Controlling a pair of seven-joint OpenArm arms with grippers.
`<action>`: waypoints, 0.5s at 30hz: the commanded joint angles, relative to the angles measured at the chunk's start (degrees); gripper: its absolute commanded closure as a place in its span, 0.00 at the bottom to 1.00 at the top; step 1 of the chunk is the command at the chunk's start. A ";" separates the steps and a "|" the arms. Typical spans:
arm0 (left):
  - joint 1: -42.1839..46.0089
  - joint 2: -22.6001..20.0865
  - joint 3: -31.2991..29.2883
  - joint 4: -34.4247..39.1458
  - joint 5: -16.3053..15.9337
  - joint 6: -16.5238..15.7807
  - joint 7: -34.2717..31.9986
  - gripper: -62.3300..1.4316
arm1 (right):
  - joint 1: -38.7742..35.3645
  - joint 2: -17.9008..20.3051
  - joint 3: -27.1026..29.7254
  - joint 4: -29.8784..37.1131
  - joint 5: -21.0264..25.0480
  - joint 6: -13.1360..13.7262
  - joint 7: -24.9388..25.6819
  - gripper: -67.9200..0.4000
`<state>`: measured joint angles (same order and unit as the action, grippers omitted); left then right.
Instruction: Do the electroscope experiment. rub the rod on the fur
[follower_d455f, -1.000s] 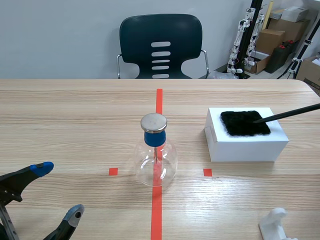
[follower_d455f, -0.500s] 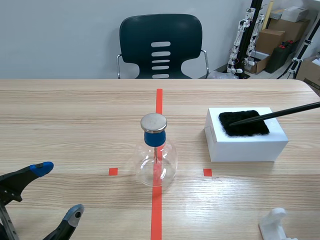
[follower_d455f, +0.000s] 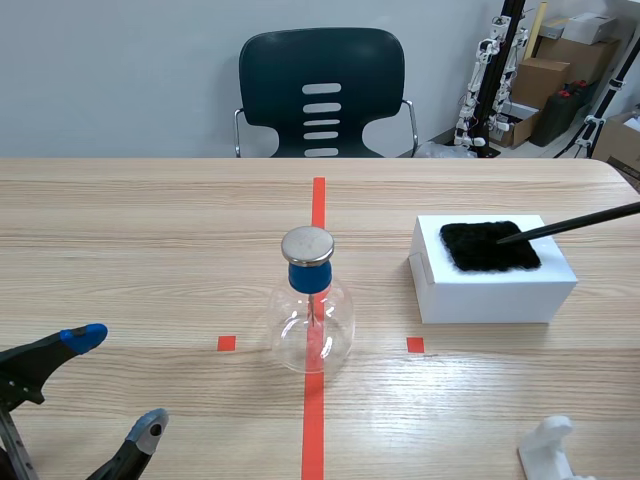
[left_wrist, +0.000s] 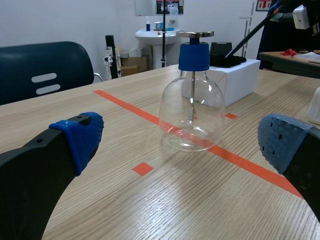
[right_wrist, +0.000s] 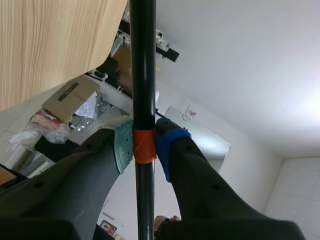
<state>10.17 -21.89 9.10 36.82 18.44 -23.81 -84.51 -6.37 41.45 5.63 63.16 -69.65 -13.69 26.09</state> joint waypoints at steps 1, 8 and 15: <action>0.13 0.24 0.00 0.26 -0.42 0.13 -1.01 0.00 | 0.79 1.25 0.15 1.03 1.99 -0.39 0.00 0.98; 0.13 0.24 0.00 0.26 -0.42 0.13 -1.01 0.00 | 0.50 2.03 0.42 1.55 7.98 -0.39 1.42 0.98; 0.13 0.24 0.00 0.26 -0.42 0.13 -1.01 0.00 | -4.46 4.26 3.02 6.93 19.71 -0.39 2.45 0.98</action>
<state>10.17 -21.89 9.10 36.82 18.44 -23.81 -84.51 -10.68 44.38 6.55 68.16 -51.03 -13.23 28.69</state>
